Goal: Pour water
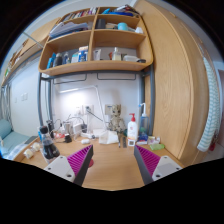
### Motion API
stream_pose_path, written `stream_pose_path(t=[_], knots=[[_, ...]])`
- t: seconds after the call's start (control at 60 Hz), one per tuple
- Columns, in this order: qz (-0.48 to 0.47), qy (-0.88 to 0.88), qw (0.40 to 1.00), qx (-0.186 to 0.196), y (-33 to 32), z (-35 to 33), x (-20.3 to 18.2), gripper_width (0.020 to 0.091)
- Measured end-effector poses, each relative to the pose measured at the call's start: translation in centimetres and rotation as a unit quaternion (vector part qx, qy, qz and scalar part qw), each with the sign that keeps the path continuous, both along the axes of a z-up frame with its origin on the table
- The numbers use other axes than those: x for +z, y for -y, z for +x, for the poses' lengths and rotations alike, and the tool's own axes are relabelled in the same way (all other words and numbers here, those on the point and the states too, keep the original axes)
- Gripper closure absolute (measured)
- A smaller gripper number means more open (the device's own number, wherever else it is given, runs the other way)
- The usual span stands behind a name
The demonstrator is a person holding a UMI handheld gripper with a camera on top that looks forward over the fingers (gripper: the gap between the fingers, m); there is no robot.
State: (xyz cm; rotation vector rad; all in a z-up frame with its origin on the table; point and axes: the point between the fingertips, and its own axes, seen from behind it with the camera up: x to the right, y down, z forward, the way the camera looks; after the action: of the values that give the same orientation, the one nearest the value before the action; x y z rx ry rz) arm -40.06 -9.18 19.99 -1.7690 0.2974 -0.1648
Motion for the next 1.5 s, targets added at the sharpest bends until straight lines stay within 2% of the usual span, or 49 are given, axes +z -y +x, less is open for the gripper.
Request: stream_pose_path(t=[0.183,0.2,0.217,0.25,0.417,0.517,0.783,0.9,0.967,1.0,1.05,1.217,1.383,1.5], knots=[[0.004,-0.009,0.998,0.058,1.7,-7.2,-3.2,0.0255],[0.004,-0.007,0.998,0.061,0.3,-7.5,-2.1,0.0255],[0.001,-0.008,0.998,0.066,1.8,-8.6,-4.0,0.0254],[0.001,-0.009,0.997,0.078,2.1,-10.5,-4.9,0.0254],[0.012,-0.024,0.992,0.125,0.7,-17.9,-6.7,0.0252],[0.019,-0.025,0.99,0.137,-1.6,-20.1,-6.8,0.0243],[0.021,-0.004,0.993,0.119,-8.5,-19.8,-6.9,0.0255],[0.02,-0.004,0.994,0.111,-10.0,-19.2,-7.7,0.0307],[0.026,-0.011,0.994,0.11,-10.3,-19.3,-7.8,0.0418],[0.035,-0.014,0.993,0.112,-10.4,-19.4,-7.6,0.0572],[0.04,-0.006,0.994,0.101,-10.2,-19.2,-7.6,0.0583],[0.044,0.036,0.994,0.096,-10.4,-19.5,-7.3,0.0742],[0.044,0.041,0.993,0.098,-10.6,-19.5,-7.4,0.0756],[0.032,0.069,0.99,0.12,-11.4,-20.0,-6.8,0.0755]])
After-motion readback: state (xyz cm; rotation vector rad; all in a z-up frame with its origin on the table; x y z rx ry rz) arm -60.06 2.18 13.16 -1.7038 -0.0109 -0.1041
